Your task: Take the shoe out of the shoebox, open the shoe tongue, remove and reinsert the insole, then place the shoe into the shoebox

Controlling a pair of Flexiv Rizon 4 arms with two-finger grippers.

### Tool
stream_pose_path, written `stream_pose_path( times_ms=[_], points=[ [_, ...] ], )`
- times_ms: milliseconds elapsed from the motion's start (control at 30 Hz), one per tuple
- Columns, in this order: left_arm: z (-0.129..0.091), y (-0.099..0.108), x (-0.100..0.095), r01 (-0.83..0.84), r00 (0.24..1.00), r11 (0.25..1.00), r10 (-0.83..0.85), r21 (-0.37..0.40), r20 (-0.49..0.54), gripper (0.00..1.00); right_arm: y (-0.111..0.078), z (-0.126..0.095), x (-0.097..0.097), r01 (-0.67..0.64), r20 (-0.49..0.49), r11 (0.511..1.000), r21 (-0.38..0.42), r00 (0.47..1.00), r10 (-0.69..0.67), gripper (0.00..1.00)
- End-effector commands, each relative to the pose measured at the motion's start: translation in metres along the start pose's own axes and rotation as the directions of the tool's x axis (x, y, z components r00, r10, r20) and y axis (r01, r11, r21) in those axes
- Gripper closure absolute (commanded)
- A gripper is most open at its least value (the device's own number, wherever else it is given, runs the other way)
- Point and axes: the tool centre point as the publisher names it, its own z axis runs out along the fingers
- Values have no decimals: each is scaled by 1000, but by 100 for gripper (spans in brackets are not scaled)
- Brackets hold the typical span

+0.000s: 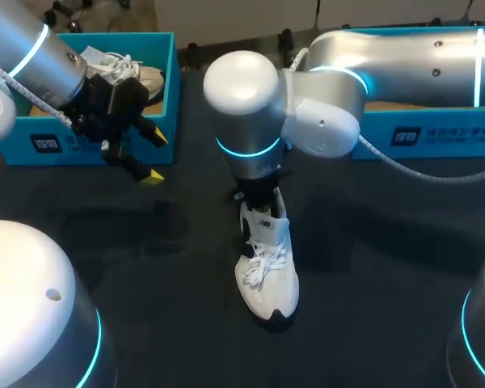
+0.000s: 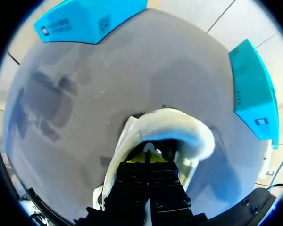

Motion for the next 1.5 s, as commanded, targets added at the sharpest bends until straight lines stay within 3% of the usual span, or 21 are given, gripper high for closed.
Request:
stream_pose_path(
  times_ms=[33,233,600,733,1000,1267,1500],
  points=[
    [0,0,1,0,1000,1000,0,-3,1,0,-9,-10,-6,-6,11,1000,9,1000,6,100],
    [0,0,1,0,1000,1000,0,-3,1,0,-24,2,-11,-39,-4,998,49,999,39,100],
    [0,0,1,0,1000,1000,0,-3,1,0,-29,23,1,-36,-40,995,88,998,40,100],
    [0,0,1,0,1000,1000,0,-3,1,0,-25,19,2,-16,-28,997,82,999,18,100],
    [0,0,1,0,1000,1000,0,-3,1,0,-6,-6,-11,-27,23,999,-28,999,28,100],
    [0,0,1,0,1000,1000,0,-3,1,0,12,16,-6,-16,7,999,-49,1000,16,100],
    [0,0,1,0,1000,1000,0,-3,1,0,11,33,-2,-27,-20,999,-30,999,26,100]
  ],
)
